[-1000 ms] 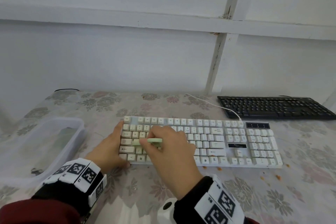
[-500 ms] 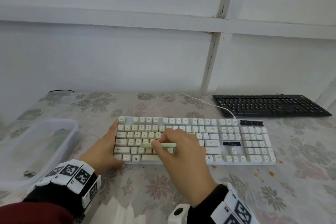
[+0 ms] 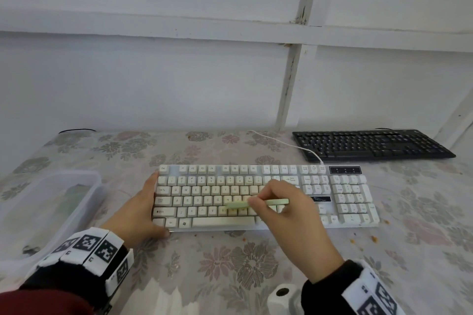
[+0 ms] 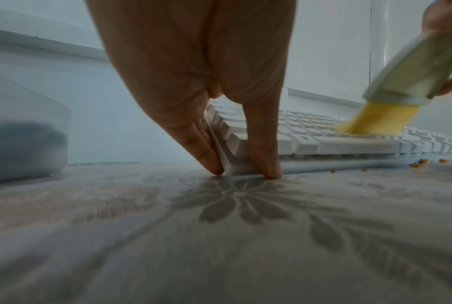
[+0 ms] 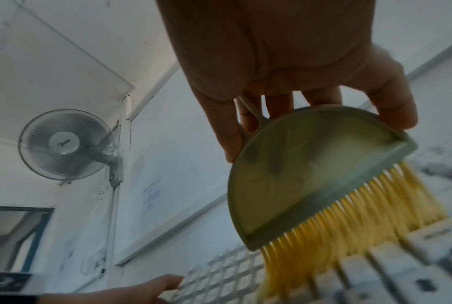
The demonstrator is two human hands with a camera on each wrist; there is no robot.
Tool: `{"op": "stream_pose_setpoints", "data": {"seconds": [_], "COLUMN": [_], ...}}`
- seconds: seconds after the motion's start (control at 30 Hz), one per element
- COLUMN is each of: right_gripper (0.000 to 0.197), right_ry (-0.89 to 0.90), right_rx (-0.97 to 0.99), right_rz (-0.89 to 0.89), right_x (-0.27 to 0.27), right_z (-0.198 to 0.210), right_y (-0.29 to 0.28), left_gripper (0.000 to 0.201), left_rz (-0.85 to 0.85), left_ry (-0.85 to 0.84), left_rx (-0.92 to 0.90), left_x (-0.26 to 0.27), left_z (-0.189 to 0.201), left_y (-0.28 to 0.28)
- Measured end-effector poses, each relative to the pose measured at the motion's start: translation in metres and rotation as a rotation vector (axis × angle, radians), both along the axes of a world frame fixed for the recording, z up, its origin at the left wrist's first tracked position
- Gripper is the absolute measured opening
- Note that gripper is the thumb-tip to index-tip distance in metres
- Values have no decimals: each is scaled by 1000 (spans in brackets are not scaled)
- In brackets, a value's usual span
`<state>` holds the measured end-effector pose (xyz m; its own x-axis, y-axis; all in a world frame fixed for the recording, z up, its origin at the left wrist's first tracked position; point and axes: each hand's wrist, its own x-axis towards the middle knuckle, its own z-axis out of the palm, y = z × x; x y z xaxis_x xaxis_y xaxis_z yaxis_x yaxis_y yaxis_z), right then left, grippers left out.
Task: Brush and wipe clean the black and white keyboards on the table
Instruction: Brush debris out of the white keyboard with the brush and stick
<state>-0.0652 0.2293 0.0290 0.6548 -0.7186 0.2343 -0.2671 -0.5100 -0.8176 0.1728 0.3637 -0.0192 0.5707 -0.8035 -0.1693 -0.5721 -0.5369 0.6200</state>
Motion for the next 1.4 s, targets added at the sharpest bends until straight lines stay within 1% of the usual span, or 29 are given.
{"op": "stream_pose_setpoints", "data": {"seconds": [0.13, 0.2, 0.33, 0.53, 0.6, 0.67, 0.73, 0.87, 0.97, 1.07, 1.17, 1.23, 1.4], "right_gripper": [25, 24, 22, 24, 24, 23, 22, 22, 21, 20, 15, 15, 16], "right_ry": [5, -19, -62, -53, -60, -68, -75, -28, 18, -14, -58, -77, -47], "right_rx": [10, 8, 69, 28, 13, 40, 62, 27, -70, -111, -15, 45, 73], "right_rz": [-118, -109, -29, -167, -152, -106, -113, -230, -317, -325, -237, -212, -279], "right_x": [-16, -21, -23, -44, -46, -45, -47, -61, -73, -78, -75, -73, -93], "right_z": [-1, 3, 7, 1, 4, 7, 6, 4, 11, 20, 19, 14, 10], "right_y": [-19, -19, -16, -39, -38, -33, -35, -54, -61, -61, -58, -60, -81], "left_gripper": [120, 121, 120, 121, 121, 120, 120, 118, 120, 121, 120, 121, 121], "left_rz": [-1, -5, -6, -8, -4, -1, -2, -1, -1, -1, -1, 6, 4], "left_ry": [-2, 2, 0, -6, -3, -2, -4, 0, 0, 8, 7, 10, 14], "left_rx": [-3, -8, -17, -20, -17, -16, -14, -17, -11, -8, -11, -10, -15], "left_x": [0, 1, 1, 3, 3, 3, 2, 2, 2, 2, 3, 3, 3], "left_z": [0, -1, -2, -4, -4, -4, -3, -2, -2, -3, -3, -3, -4], "left_y": [0, 1, 0, 1, 1, 1, 0, 0, 0, 0, 0, 0, 0]}}
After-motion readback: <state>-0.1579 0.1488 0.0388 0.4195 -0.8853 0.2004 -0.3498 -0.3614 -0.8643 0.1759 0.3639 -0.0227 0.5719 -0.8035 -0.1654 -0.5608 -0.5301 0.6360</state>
